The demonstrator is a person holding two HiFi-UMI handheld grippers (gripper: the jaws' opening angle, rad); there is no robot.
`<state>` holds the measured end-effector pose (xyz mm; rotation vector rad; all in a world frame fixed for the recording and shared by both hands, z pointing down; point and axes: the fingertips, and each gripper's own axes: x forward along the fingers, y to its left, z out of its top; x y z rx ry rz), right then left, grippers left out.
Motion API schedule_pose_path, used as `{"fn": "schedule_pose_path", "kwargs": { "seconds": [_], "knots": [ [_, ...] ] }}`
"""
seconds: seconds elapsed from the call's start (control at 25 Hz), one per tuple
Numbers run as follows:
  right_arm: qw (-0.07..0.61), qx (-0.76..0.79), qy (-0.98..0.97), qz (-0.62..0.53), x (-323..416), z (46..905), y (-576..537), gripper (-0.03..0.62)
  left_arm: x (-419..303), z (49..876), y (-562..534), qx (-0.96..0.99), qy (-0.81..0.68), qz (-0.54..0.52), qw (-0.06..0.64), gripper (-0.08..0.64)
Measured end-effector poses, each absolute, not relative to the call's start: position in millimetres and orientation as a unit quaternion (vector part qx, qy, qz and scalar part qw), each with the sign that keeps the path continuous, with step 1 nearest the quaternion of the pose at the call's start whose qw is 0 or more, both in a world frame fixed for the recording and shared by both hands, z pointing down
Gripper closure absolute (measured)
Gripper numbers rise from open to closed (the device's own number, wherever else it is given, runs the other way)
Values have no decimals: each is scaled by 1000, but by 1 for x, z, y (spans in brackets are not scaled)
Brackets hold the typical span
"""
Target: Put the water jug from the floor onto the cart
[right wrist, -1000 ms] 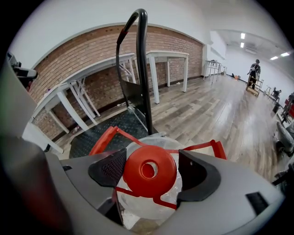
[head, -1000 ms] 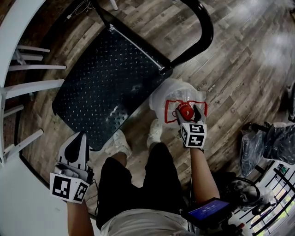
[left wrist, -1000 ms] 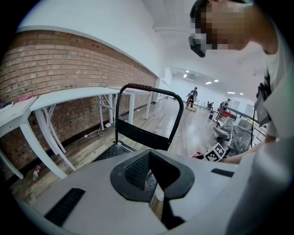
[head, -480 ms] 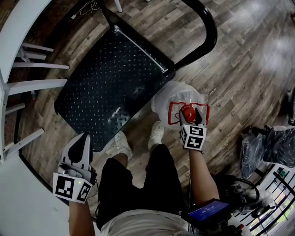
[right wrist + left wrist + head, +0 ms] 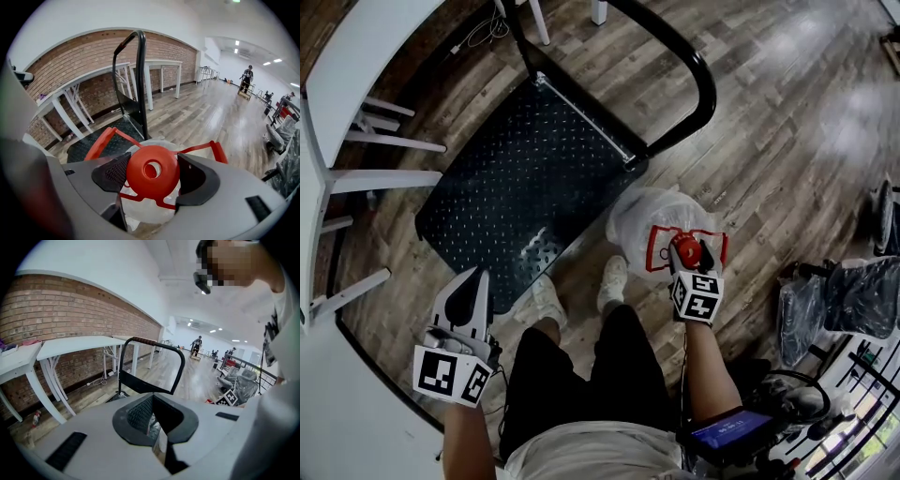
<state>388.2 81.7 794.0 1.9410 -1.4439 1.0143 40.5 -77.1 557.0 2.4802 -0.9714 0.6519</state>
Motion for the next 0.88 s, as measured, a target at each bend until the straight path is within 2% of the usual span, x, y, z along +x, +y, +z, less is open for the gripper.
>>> {"fn": "schedule_pose_path", "kwargs": {
  "seconds": [0.52, 0.88],
  "knots": [
    [249, 732, -540, 333, 387, 601, 87, 279, 13, 447, -99, 904, -368, 156, 150, 560],
    [274, 688, -610, 282, 334, 530, 47, 279, -28, 412, -109, 898, -401, 116, 139, 560]
  ]
}}
